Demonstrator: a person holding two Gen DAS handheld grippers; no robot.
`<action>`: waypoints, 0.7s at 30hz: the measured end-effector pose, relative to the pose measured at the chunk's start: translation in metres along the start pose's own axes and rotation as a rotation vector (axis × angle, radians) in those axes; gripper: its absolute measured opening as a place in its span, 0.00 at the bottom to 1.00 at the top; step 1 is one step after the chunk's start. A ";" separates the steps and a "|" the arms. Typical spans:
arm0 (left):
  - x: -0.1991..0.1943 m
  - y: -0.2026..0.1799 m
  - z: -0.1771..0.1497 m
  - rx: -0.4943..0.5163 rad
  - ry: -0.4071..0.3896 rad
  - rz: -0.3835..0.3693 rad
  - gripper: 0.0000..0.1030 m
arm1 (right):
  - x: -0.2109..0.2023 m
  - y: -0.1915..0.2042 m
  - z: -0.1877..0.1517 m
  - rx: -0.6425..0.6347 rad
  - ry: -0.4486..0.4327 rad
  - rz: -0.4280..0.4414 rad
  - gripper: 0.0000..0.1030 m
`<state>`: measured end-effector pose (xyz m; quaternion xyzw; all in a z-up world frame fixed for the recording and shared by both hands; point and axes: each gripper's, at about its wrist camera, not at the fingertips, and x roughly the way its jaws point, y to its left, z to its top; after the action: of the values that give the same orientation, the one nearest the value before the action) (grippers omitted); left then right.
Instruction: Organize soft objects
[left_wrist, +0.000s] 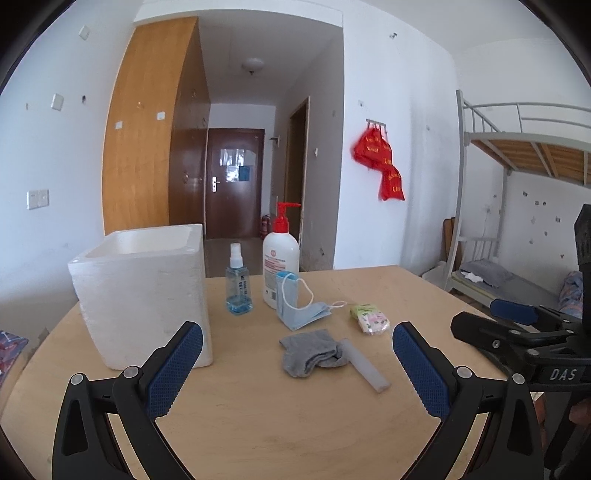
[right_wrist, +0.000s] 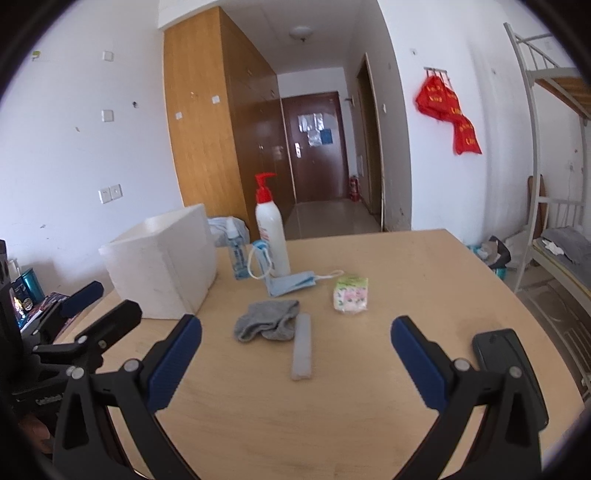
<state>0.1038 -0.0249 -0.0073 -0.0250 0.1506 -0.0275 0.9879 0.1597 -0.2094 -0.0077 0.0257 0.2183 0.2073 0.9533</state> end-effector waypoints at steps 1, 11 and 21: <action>0.002 -0.001 0.001 0.001 0.006 -0.005 1.00 | 0.003 -0.002 0.001 0.001 0.006 -0.002 1.00; 0.024 -0.006 0.004 0.011 0.052 -0.038 1.00 | 0.015 -0.018 0.008 0.035 0.033 0.003 1.00; 0.056 -0.008 0.006 0.013 0.112 -0.043 1.00 | 0.044 -0.030 0.016 0.036 0.092 -0.029 1.00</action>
<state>0.1584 -0.0363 -0.0173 -0.0202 0.2051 -0.0511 0.9772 0.2140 -0.2179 -0.0148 0.0303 0.2661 0.1904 0.9445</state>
